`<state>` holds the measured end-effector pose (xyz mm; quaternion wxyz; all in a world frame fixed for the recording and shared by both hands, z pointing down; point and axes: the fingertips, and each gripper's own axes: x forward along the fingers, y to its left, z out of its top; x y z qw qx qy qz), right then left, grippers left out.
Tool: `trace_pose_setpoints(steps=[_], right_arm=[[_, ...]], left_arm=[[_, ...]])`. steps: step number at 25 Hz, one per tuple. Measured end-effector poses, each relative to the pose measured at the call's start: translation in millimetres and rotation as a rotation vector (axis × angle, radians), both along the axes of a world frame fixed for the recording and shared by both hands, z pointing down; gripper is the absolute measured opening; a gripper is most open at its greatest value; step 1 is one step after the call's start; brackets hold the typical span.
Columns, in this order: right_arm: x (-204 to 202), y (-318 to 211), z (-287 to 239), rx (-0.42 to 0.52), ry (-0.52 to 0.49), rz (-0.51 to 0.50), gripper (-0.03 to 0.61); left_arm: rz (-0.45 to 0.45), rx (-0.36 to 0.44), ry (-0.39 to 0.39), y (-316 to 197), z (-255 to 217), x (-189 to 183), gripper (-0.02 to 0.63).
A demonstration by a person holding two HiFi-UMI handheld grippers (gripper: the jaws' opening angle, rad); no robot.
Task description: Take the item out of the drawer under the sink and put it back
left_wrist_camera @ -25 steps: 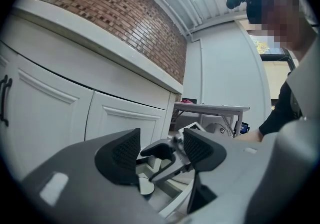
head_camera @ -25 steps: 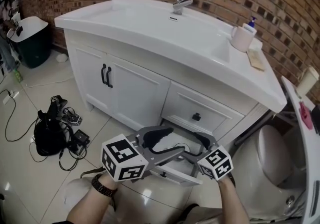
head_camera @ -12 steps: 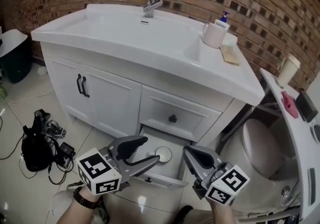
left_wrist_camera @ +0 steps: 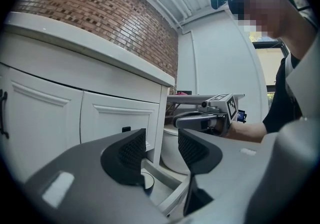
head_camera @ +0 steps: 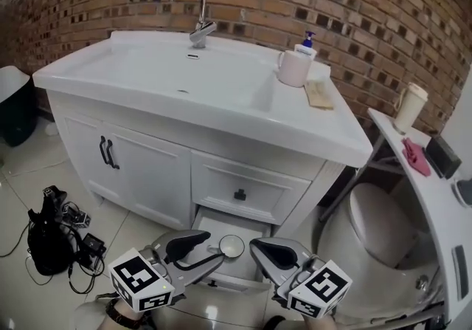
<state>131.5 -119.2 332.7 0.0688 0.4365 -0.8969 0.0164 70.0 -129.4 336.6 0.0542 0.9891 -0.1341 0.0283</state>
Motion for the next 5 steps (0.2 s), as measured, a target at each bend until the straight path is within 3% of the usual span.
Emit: trace_pose_setpoints(steps=[5], right_arm=[[0.8,-1.0,3.4,-0.014,0.009,-0.008,0.002]], left_arm=[[0.001,-0.002,0.001,-1.6,7.5,1.9,0.199]])
